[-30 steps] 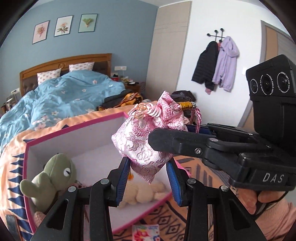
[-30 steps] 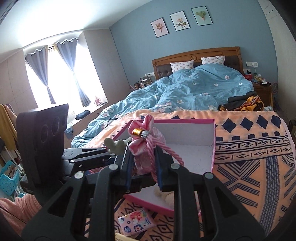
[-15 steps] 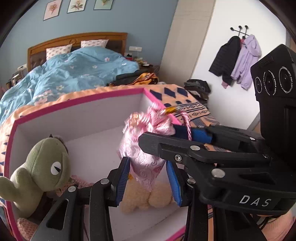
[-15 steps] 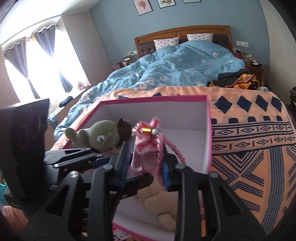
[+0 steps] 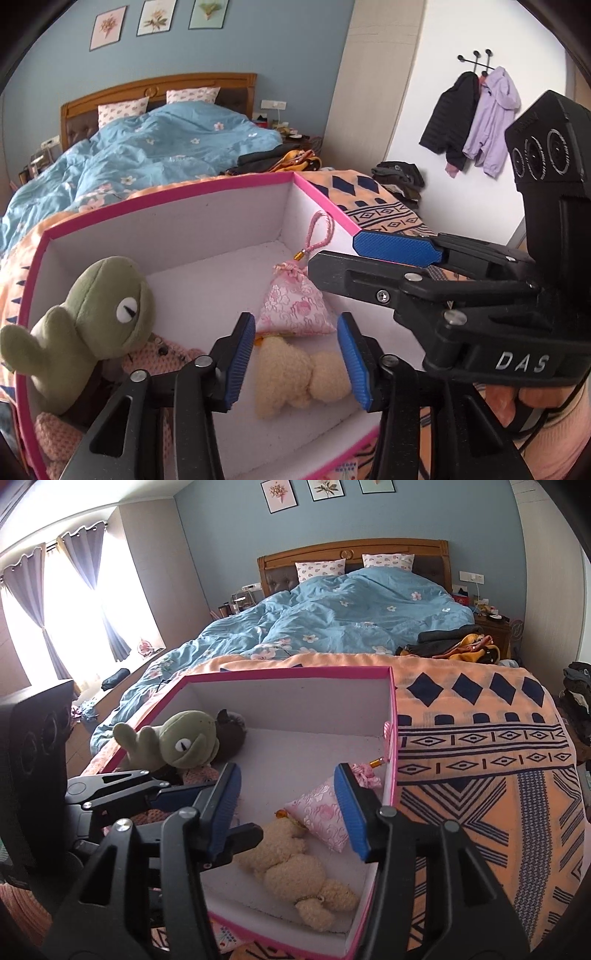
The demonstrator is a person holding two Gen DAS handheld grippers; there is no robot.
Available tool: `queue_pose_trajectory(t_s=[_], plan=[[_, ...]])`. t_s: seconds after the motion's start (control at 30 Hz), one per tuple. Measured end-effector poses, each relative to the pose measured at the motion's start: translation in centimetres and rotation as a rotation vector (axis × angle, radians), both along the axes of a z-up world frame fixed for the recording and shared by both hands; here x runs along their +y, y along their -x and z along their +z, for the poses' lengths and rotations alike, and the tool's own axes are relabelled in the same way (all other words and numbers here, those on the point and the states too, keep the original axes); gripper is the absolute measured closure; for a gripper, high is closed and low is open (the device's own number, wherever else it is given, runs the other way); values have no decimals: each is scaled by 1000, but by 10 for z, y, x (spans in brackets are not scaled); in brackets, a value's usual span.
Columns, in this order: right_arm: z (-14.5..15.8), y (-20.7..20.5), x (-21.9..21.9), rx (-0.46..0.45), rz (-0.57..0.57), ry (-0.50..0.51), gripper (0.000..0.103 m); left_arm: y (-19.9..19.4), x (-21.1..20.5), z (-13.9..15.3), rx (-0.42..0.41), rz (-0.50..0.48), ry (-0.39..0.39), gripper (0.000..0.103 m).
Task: Organize objects
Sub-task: 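Drop the pouch into the box by opening the right tool, then move the right tool back to the beige tissue pack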
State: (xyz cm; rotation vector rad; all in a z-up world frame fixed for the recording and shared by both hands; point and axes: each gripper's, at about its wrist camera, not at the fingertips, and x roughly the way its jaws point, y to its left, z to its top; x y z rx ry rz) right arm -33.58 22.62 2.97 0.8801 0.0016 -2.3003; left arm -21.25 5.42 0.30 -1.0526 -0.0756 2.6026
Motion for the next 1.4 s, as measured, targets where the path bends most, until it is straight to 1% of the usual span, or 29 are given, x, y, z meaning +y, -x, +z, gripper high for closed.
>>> queue_pose_trajectory(t_s=[0.17,0.23,0.33,0.37,0.43,0.53,0.6,0.7,0.8,1.0,1.1,1.17,1.3,1.4], plan=[[3,-18,8,8,29,39,48,-27,-1,7,53,-23,4,48],[5,-30,11,15,55,58,47,-40,-2,11,65,-31,4,43],[6,-49,18,22,90,88,45,-60,-5,18,70,-73,-39,40],[6,-55,20,23,100,98,45,-68,-5,21,84,-81,-40,40],[6,-70,24,28,120,117,44,-82,-4,25,110,-96,-33,36],[4,-89,32,33,140,138,42,-103,0,24,141,-105,11,36],[0,-101,36,29,155,144,42,-113,2,19,148,-102,40,36],[-10,-111,42,6,154,152,42,-124,1,6,117,-117,35,36],[-27,-119,46,-47,157,165,42,-134,1,-10,75,-111,39,36],[-66,-127,42,-165,161,141,42,-144,1,-45,-27,-96,40,36],[-79,-131,40,-198,165,126,42,-150,-1,-56,-62,-84,25,36],[-85,-132,40,-220,169,122,42,-154,-1,-62,-75,-72,31,36],[-96,-136,41,-251,170,120,42,-162,-4,-78,-126,-60,2,36],[-101,-138,41,-267,165,120,42,-166,-6,-82,-138,-51,-23,36]])
